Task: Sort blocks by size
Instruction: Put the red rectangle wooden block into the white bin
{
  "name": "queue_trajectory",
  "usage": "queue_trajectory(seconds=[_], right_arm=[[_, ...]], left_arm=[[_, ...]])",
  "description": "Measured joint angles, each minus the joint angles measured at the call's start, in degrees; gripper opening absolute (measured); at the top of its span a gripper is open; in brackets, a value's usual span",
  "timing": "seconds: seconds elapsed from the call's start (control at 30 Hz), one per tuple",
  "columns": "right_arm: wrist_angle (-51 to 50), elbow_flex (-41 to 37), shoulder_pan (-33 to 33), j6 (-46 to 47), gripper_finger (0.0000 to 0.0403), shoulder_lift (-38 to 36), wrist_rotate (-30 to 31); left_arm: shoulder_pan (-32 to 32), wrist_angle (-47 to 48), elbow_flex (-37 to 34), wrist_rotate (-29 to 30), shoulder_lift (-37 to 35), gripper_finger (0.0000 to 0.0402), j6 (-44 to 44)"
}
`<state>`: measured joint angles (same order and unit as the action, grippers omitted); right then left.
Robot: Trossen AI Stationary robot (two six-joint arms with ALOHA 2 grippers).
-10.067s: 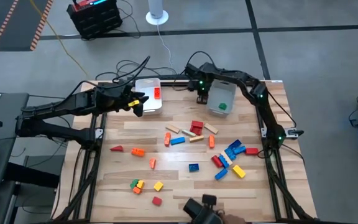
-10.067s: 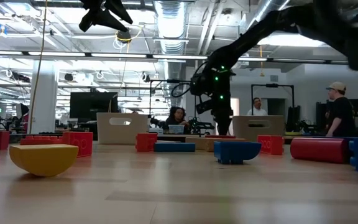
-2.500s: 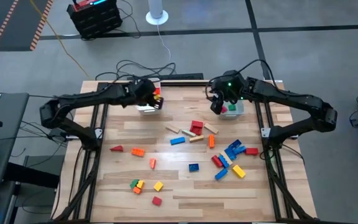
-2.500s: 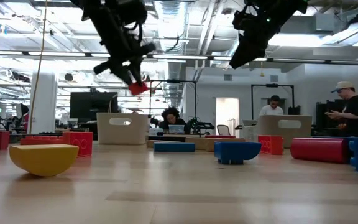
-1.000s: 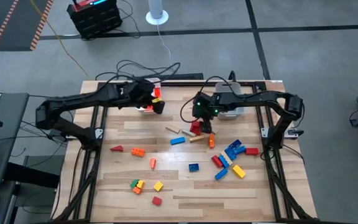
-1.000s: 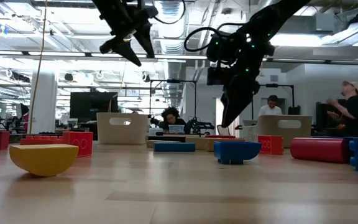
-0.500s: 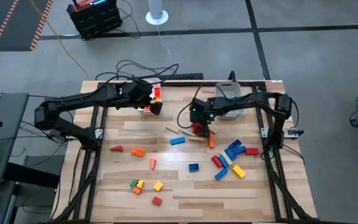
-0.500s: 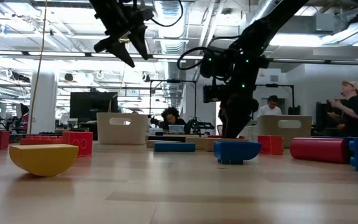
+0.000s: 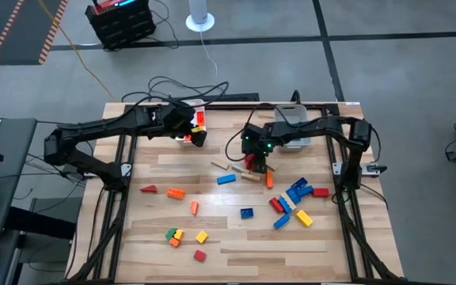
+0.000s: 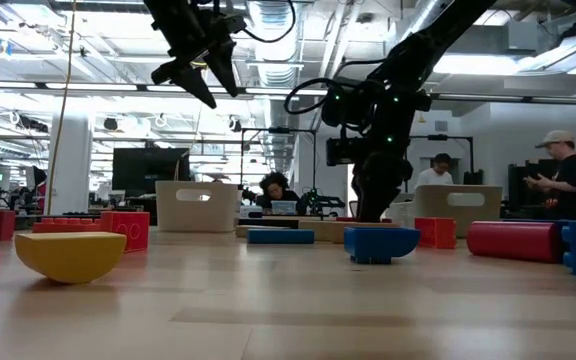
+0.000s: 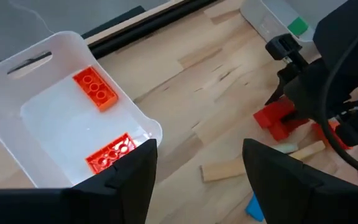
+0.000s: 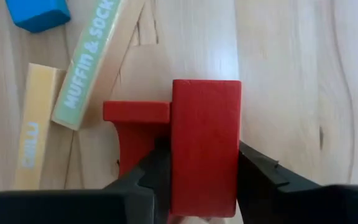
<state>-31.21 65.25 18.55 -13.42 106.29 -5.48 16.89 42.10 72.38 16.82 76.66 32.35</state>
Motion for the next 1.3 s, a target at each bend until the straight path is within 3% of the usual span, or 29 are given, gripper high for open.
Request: queue_trajectory(seconds=[0.27, 0.77, 0.97, 1.3], right_arm=[[-2.46, 6.87, 0.47, -0.43, 0.0154, -4.00, 0.25], [7.16, 10.15, -1.26, -4.23, 0.0154, -18.12, -0.71], [7.98, 10.15, -4.18, -7.62, 0.0157, -18.57, -0.71], [8.25, 10.06, -7.58, -8.42, 0.0158, -18.57, -0.69]], left_arm=[[-1.52, -10.30, 0.00, -1.99, 0.28, 0.0230, -13.16], [-4.55, -17.22, 0.00, -11.97, 0.28, 0.0230, -22.87], [-7.64, -21.60, -0.06, -10.28, 1.57, 0.0230, -28.50], [-9.03, -25.57, -0.04, -10.01, 5.38, 0.0230, -30.44]])
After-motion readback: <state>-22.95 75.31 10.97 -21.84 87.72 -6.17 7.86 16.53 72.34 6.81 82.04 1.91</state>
